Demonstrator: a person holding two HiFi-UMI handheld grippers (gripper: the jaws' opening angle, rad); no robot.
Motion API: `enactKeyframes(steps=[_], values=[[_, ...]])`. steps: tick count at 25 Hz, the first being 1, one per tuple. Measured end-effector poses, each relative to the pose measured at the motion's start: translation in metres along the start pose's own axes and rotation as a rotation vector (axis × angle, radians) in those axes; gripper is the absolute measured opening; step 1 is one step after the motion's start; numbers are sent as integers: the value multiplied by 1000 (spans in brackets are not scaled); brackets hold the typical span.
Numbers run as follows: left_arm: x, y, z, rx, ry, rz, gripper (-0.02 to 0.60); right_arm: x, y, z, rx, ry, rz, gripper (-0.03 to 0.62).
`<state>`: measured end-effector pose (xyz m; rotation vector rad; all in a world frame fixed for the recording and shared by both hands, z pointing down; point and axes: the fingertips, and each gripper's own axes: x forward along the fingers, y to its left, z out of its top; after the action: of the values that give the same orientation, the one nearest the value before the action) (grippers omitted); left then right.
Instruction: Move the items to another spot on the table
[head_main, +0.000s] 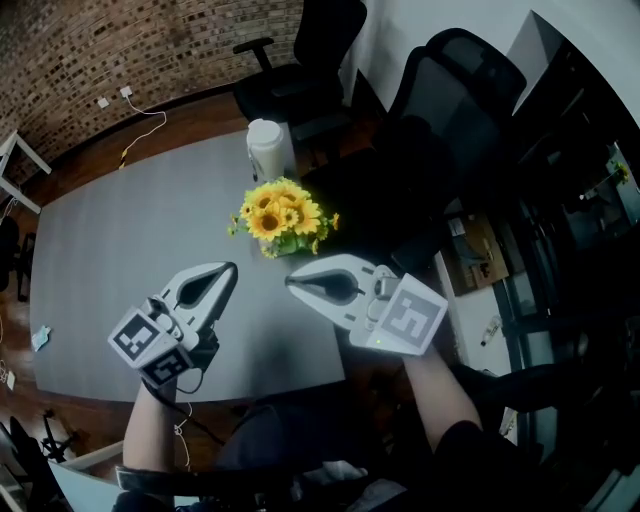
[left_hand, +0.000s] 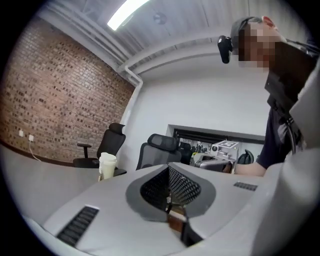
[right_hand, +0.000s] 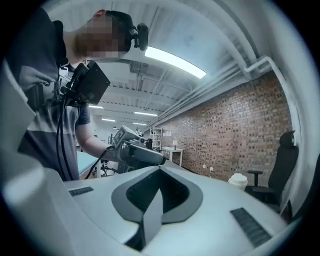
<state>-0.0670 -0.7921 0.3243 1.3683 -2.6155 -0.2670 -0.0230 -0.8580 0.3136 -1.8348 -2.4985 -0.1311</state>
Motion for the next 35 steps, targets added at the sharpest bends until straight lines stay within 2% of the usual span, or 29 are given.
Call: enactKeyframes(steps=[2, 5, 10, 16, 22, 26, 27, 30, 35], values=[[-9, -1, 10, -7, -38, -7, 23, 5, 7, 8, -1, 9, -20, -21], [-23, -12, 17, 24, -48, -36, 23, 14, 20, 18, -19, 23, -38, -21], [-52, -7, 17, -62, -93, -44, 23, 29, 49, 31, -24, 48, -49, -21], [-68, -20, 10, -62, -105, -67, 23, 26, 75, 31, -29, 64, -60, -21], [-73, -44, 16, 68, -62, -63, 23, 19, 78, 13, -11, 85, -40, -21], [-64, -39, 5, 228, -2, -8, 23, 4, 74, 2, -16, 107, 4, -21], [-58, -42, 5, 230, 6, 6, 23, -3, 73, 0, -10, 110, 17, -21], [-34, -62, 13, 146, 0, 39, 23, -27, 69, -2, 18, 88, 46, -21], [-8, -72, 19, 73, -31, 117, 23, -60, 59, -9, 15, 90, 80, -21]])
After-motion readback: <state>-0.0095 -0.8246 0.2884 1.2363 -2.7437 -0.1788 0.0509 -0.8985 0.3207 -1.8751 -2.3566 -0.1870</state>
